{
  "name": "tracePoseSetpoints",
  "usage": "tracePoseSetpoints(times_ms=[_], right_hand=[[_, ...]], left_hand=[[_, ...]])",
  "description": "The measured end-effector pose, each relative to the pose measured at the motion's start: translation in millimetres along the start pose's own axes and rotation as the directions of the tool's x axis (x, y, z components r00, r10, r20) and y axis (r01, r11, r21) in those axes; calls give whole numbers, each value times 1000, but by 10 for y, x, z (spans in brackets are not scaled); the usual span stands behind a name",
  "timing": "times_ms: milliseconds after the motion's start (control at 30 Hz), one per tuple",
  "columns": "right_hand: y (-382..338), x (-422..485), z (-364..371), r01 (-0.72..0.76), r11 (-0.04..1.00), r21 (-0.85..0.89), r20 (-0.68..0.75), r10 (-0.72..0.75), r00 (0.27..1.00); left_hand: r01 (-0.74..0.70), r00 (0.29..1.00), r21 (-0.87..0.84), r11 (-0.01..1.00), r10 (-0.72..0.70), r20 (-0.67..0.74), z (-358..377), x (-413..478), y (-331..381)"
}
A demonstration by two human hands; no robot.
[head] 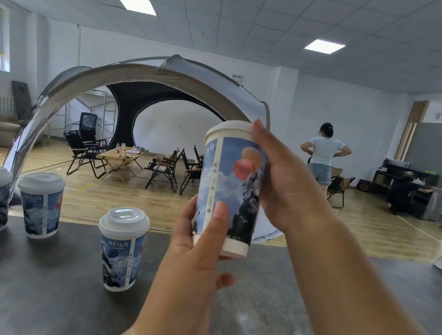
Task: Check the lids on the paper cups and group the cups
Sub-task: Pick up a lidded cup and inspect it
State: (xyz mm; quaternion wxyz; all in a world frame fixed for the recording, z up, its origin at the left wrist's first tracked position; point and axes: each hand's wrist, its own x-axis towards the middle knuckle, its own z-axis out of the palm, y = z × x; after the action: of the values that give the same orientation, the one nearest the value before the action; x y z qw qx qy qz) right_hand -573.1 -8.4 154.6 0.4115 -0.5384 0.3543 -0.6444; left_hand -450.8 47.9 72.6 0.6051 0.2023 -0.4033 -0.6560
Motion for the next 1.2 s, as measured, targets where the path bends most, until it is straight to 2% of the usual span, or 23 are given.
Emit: tracePoseSetpoints(times_ms=[133,200,267,400,433,533,567,667,767,833,900,967,1033,1133,1200], right_hand=[[6,3,-46,-104,969,222,34,99,994],[19,-16,-56,-78,967,243,54,66,996],[39,-15,-24,23,961,276,40,-35,999],[106,34,45,232,912,339,-20,-239,971],[95,10,81,227,912,341,-25,-232,972],[52,-3,73,-29,959,282,99,1,995],[41,14,36,-74,967,245,85,55,995],[16,65,-44,-54,994,92,44,51,998],[-21,71,-11,-33,999,-14,19,33,999],[-48,81,10,-15,1000,12,15,15,1000],[-41,98,-7,-65,990,126,61,57,996],[-4,117,-24,-123,965,231,125,96,988],[60,161,9,-116,945,306,153,71,986],[113,239,182,-64,894,444,197,-28,980],[154,346,286,-83,888,452,209,-14,978]], left_hand=[[261,959,-274,926,-215,185,3,-71,98],[372,918,-348,861,-284,277,11,-94,130],[417,896,-391,821,-300,328,42,-116,139],[389,908,-423,818,-263,327,88,-125,120],[366,919,-425,828,-251,304,89,-120,114],[228,971,-408,884,-174,166,51,-75,107],[157,986,-379,912,-123,111,31,-52,112],[8,1000,-224,975,-3,22,-13,14,97],[-39,999,-103,994,40,6,-5,50,43],[-19,1000,-126,992,20,4,11,51,46],[106,994,-268,958,-96,50,18,41,82],[258,965,-395,882,-214,152,-2,33,140],[340,937,-435,834,-259,235,-33,40,197],[347,933,-431,833,-262,245,-102,73,267],[323,939,-416,850,-233,254,-158,109,318]])
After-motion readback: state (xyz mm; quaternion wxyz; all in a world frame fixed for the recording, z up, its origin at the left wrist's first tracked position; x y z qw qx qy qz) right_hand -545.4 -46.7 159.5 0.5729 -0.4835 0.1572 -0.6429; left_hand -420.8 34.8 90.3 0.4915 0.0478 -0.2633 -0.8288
